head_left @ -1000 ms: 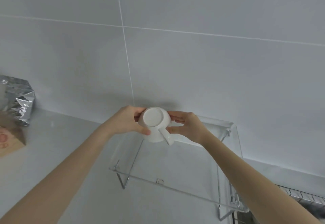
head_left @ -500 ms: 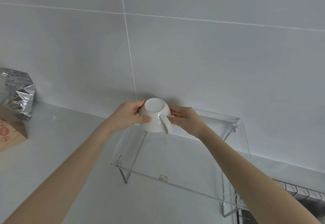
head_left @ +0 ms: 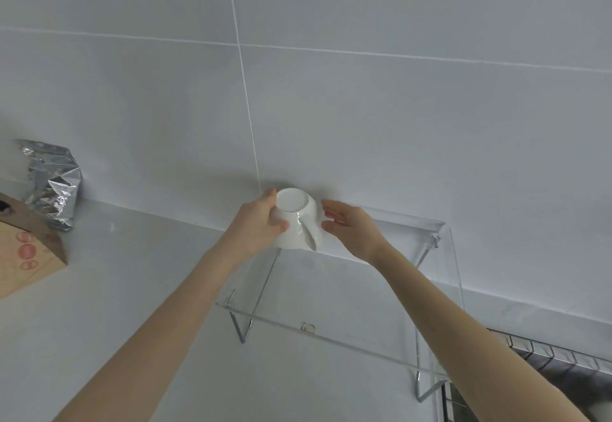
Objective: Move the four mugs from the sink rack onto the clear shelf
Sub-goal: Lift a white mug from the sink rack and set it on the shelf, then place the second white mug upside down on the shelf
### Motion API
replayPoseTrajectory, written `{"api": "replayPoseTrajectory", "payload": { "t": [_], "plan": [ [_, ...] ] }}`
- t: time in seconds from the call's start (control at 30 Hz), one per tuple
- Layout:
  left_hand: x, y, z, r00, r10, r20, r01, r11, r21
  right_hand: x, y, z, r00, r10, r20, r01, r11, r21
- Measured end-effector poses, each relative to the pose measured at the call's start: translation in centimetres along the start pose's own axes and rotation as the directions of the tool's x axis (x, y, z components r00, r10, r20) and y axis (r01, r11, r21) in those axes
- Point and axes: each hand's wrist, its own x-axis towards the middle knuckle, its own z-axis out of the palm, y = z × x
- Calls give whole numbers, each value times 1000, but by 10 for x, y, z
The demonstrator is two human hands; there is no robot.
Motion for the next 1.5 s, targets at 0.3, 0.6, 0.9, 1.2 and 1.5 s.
{"api": "replayPoseTrajectory", "payload": {
  "t": [0.3, 0.6, 0.9, 1.2, 1.5],
  "plan": [
    [-56, 101, 54, 952, 305, -12, -305, 952, -37, -101, -19, -94, 989, -47, -143, 36, 996, -77],
    [-129, 180, 201, 855, 449, 260, -355, 871, -340, -275, 85, -205, 866, 272, -419, -312, 950, -27],
    [-132, 211, 340, 816, 285, 503, -113, 932, -345, -349, 212, -226, 682, 544, -489, -611, 791, 27],
    [-107, 248, 429, 727, 276, 629, -111, 951, -289, -353, 271, -224, 641, 610, -466, -663, 746, 64],
    [-110, 253, 461, 761, 231, 607, -133, 970, -202, -347, 291, -206, 589, 505, -630, -633, 773, 28]
  ]
}}
